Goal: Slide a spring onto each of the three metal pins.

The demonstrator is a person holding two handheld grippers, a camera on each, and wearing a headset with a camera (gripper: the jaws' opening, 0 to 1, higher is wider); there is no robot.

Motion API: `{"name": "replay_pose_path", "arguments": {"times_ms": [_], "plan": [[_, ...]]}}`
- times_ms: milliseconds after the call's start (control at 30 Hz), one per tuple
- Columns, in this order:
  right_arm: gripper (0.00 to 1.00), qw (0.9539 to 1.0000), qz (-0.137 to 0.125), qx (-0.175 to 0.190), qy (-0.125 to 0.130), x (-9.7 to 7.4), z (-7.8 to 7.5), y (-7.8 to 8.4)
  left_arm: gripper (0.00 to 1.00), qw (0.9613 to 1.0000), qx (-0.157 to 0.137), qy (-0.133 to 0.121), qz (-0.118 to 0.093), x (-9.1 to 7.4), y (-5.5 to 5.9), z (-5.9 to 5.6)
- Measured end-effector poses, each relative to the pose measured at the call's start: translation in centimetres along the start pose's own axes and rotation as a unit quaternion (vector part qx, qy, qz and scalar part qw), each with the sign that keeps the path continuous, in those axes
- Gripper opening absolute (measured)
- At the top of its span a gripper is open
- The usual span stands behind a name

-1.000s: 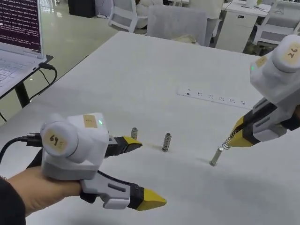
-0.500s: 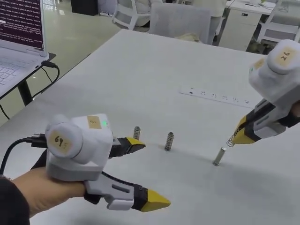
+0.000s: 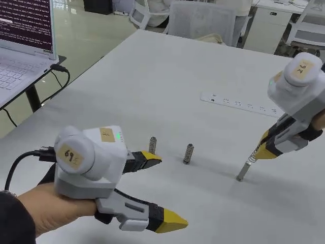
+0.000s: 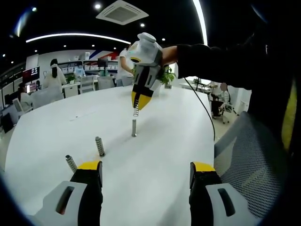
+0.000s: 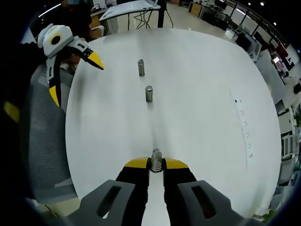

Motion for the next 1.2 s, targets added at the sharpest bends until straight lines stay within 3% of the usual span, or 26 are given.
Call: {"name": "replay_pose_path", "arguments": {"times_ms": [600,1200], "plan": [[0.08,0.9999,0.006,0.010,-0.009,1.2,-0.6,0.4,0.71,1.0000,-0.002,-0.001,0.004,0.1,0.1,0.1],[0.08,0.9997,0.017,0.011,-0.017,3.2,-0.2,0.7,0.69,1.0000,-0.002,-0.001,0.006,0.2,0.3,0.2]]}}
Point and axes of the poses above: the centre of the closed fingertips' face, and the gripper's own axes: x roughly forward along the fingers, z roughly to its left, y roughly out of its underside, the point moved 6 cm from there along -x, roughly backward along the fingers, and after that the axes turned 2 degrees about y, right-handed, at the moved point
